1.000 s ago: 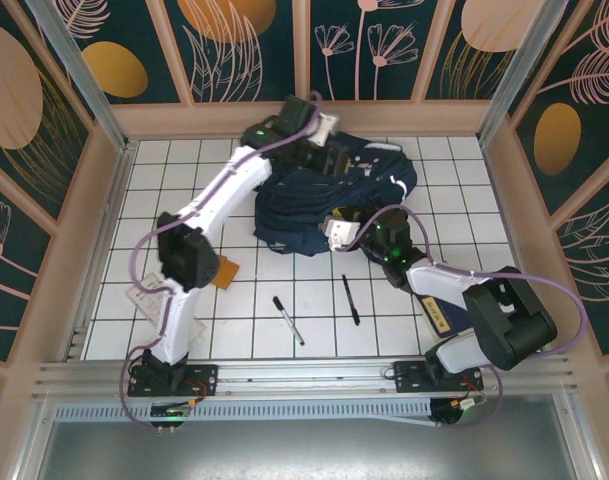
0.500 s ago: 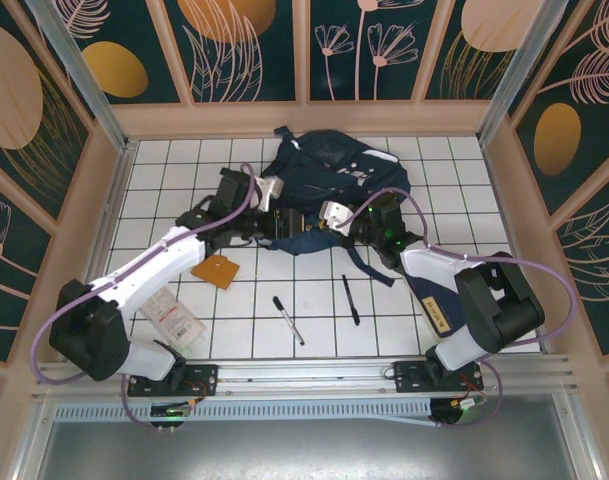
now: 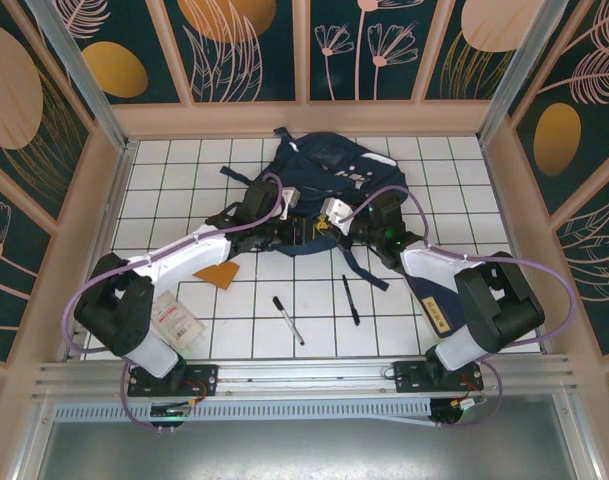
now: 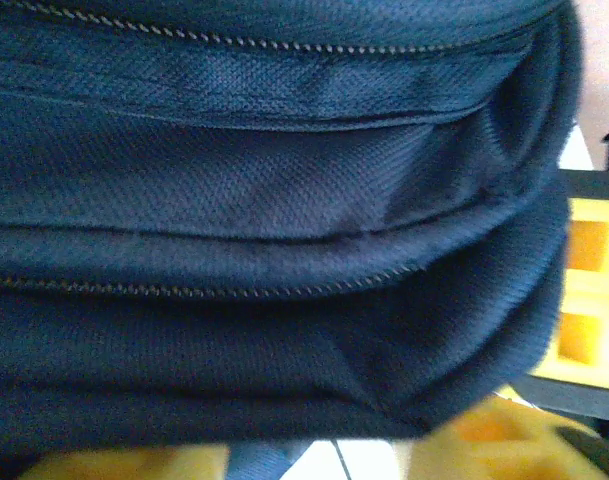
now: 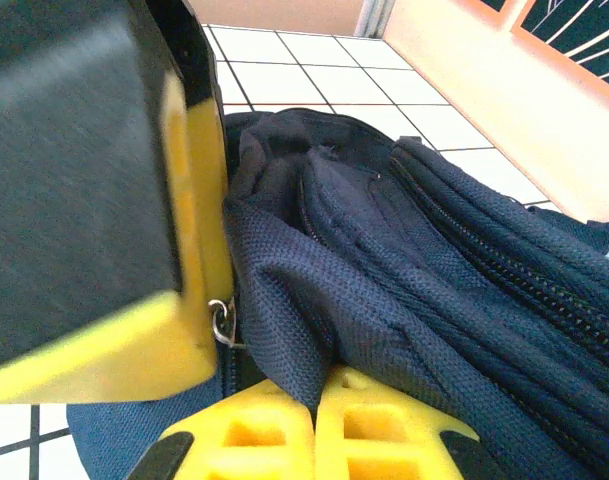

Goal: Pack the student bag

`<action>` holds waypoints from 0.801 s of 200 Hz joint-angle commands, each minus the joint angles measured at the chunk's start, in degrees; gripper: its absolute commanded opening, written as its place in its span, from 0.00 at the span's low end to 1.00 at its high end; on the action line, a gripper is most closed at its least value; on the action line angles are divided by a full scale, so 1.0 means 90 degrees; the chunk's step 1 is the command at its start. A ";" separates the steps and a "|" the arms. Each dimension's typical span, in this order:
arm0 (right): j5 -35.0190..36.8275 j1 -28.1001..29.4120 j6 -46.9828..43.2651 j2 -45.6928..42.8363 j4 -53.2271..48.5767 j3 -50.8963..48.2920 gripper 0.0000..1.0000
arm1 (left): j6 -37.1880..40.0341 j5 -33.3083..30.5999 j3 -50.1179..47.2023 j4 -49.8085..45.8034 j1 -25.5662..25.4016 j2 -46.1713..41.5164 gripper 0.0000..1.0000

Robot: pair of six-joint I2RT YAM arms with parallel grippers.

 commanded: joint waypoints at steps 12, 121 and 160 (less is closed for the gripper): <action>-0.0354 0.0179 0.0103 -0.0202 0.0638 0.0260 0.00 | 0.0301 -0.0137 0.0296 0.0233 -0.0066 0.0185 0.20; 0.0961 -0.0881 -0.2505 -0.0211 -0.1628 0.0046 0.00 | 0.1918 0.1060 -0.0212 -0.0438 0.0670 -0.0649 0.00; 0.0758 -0.1216 -0.2425 -0.0341 -0.1664 0.0037 0.00 | 0.2702 0.0685 -0.0296 -0.0670 0.0670 -0.0399 0.00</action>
